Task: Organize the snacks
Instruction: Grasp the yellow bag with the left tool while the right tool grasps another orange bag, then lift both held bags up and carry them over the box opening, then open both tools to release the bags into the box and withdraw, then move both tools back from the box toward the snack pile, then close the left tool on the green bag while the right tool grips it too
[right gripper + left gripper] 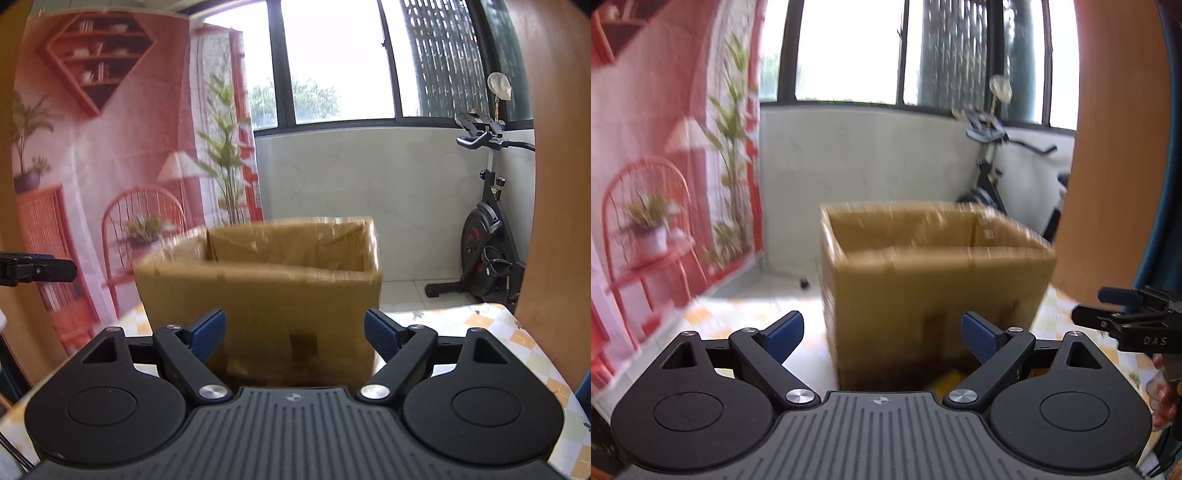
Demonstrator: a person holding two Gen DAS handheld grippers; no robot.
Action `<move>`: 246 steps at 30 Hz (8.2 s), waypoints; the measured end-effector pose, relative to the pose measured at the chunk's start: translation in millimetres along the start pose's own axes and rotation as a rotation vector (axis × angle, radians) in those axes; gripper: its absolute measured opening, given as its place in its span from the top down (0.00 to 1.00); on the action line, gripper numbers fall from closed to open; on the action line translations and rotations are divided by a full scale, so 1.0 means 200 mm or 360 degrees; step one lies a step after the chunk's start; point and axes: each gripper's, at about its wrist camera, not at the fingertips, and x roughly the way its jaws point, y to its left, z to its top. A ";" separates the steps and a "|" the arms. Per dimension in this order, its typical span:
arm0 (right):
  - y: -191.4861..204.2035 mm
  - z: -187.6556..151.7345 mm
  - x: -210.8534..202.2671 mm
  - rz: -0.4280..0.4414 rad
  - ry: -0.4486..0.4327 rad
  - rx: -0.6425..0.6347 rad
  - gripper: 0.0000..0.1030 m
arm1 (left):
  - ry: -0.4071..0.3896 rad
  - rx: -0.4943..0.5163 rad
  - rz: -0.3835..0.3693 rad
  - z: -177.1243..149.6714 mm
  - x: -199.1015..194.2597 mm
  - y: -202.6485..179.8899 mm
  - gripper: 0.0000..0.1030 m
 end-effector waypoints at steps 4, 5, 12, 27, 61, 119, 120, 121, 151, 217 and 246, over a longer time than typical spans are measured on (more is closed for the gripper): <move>0.01 -0.16 0.06 -0.0022 0.0106 -0.0042 0.18 | 0.0105 -0.0049 -0.0055 -0.13 0.13 -0.01 0.09; 0.00 -0.18 0.08 -0.0027 0.0127 -0.0031 0.18 | 0.0118 -0.0053 -0.0073 -0.16 0.15 -0.02 0.09; -0.07 -0.30 0.14 -0.0048 0.0201 0.0094 0.18 | 0.0203 0.0038 -0.0167 -0.26 0.31 -0.06 0.09; -0.10 -0.39 0.23 -0.0049 0.0314 0.0150 0.18 | 0.0392 0.0015 -0.0240 -0.37 0.56 -0.13 0.09; -0.17 -0.47 0.30 -0.0102 0.0393 0.0222 0.24 | 0.0488 -0.0024 -0.0255 -0.42 0.66 -0.15 0.19; 0.00 -0.25 -0.18 -0.0038 -0.0044 0.0203 0.30 | -0.0084 -0.0269 0.0099 -0.25 -0.10 0.02 0.24; 0.00 -0.23 -0.18 -0.0030 -0.0054 0.0199 0.30 | -0.0091 -0.0266 0.0101 -0.23 -0.10 0.02 0.24; 0.01 -0.21 -0.18 -0.0020 -0.0067 0.0196 0.30 | -0.0098 -0.0264 0.0104 -0.22 -0.10 0.03 0.24; -0.13 0.43 0.86 -0.0028 0.0006 0.0160 0.29 | -0.0086 -0.0310 0.0082 0.41 0.60 0.08 0.23; -0.10 -0.50 -0.16 0.0022 0.0629 0.0063 0.18 | 0.0388 -0.0135 -0.0433 -0.49 0.19 -0.11 0.18; -0.27 -0.74 -0.09 0.0180 0.0583 0.0756 0.25 | 0.0630 -0.0324 -0.0612 -0.72 0.48 -0.24 0.30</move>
